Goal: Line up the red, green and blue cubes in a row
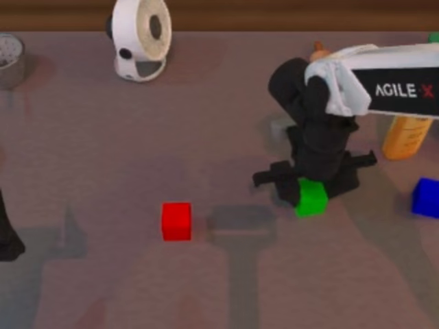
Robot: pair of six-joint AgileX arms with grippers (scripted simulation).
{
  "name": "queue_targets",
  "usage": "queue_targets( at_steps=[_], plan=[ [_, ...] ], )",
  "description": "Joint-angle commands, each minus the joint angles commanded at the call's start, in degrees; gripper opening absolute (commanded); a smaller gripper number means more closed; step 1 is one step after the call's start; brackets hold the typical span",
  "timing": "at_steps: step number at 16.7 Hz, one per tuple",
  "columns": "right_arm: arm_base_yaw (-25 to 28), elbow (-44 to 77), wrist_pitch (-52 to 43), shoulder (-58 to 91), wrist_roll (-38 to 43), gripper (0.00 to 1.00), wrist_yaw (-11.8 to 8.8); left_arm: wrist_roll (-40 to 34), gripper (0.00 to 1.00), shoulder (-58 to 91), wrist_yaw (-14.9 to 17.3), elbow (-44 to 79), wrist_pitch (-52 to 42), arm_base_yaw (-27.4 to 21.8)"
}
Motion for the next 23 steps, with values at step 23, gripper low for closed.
queue_targets(
  at_steps=[23],
  plan=[
    [5.65,13.39,-16.77,-3.52,9.42,0.0,0.38,0.0,1.0,0.0,0.0,0.0,0.0,0.0]
  ],
)
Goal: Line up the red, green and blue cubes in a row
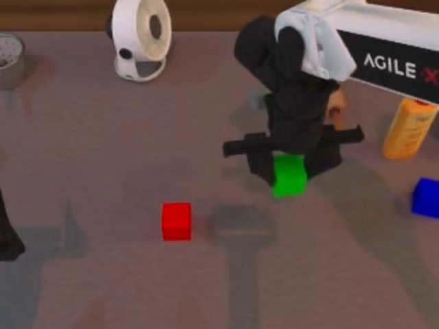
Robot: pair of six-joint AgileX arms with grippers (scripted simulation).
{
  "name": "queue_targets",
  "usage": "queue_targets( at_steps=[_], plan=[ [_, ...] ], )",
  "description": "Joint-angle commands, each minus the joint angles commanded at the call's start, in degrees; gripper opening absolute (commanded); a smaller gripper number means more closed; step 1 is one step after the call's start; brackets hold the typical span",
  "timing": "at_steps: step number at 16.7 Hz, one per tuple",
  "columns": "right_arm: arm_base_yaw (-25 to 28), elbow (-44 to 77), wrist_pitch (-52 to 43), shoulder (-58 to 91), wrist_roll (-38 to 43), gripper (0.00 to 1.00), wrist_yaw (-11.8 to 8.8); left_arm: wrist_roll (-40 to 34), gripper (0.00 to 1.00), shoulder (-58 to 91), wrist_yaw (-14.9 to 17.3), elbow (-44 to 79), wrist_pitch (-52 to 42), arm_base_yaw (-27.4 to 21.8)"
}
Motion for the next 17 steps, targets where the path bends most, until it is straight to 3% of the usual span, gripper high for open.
queue_targets(
  at_steps=[6,13,17],
  plan=[
    [8.21,6.47,-4.21,2.06,14.91,0.0,0.05,0.0,1.0,0.0,0.0,0.0,0.0,0.0],
    [8.52,5.79,-3.26,2.08,15.59,0.0,0.03,0.0,1.0,0.0,0.0,0.0,0.0,0.0],
    [8.64,0.21,4.83,4.14,15.71,0.0,0.14,0.0,1.0,0.0,0.0,0.0,0.0,0.0]
  ],
)
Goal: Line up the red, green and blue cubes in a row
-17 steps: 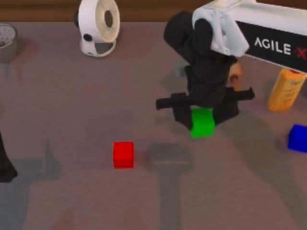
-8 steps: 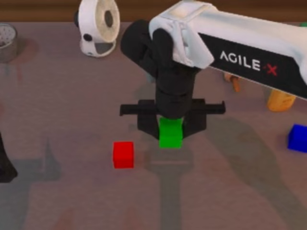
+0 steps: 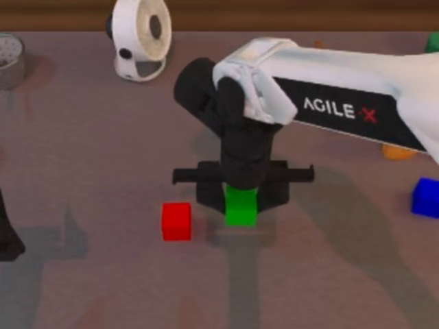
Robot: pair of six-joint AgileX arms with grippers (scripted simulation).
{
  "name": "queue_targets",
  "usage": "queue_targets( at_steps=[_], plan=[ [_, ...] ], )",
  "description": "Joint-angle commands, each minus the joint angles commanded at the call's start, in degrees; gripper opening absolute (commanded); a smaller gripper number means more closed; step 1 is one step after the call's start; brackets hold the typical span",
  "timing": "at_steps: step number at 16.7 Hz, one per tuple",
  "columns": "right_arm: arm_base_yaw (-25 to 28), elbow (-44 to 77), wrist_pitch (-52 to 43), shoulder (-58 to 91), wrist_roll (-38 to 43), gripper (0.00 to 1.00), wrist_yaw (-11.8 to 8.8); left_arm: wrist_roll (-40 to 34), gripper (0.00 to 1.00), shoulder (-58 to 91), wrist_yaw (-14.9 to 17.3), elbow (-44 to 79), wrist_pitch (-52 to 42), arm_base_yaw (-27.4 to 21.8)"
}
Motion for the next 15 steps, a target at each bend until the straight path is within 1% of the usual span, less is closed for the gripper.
queue_targets(
  at_steps=[3,7,15],
  plan=[
    [0.17,-3.37,4.33,1.38,0.06,0.0,-0.03,0.0,1.0,0.0,0.0,0.0,0.0,0.0],
    [0.19,-3.57,4.56,1.49,0.07,0.0,-0.03,0.0,1.0,0.0,0.0,0.0,0.0,0.0],
    [0.19,-3.57,4.56,1.49,0.07,0.6,-0.03,0.0,1.0,0.0,0.0,0.0,0.0,0.0]
  ],
)
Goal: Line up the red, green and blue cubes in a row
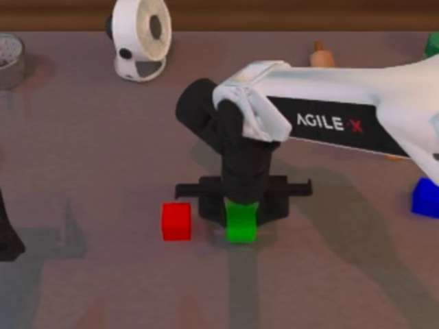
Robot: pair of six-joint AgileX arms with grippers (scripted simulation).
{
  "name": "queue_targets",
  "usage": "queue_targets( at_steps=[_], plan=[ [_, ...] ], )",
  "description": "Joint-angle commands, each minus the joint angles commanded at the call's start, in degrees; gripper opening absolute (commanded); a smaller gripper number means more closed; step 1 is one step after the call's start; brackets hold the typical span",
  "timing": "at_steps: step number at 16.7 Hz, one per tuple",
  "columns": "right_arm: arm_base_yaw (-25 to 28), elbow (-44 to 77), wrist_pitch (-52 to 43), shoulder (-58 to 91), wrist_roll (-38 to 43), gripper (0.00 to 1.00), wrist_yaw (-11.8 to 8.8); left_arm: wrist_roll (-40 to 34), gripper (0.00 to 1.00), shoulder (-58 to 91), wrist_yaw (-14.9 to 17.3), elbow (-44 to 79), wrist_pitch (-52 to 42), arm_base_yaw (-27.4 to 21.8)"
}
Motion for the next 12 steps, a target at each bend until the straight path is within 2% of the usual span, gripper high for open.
queue_targets(
  at_steps=[5,12],
  plan=[
    [0.0,0.0,0.0,0.0,0.0,0.98,0.0,0.0,1.0,0.0,0.0,0.0,0.0,0.0],
    [0.0,0.0,0.0,0.0,0.0,1.0,0.0,0.0,1.0,0.0,0.0,0.0,0.0,0.0]
  ],
)
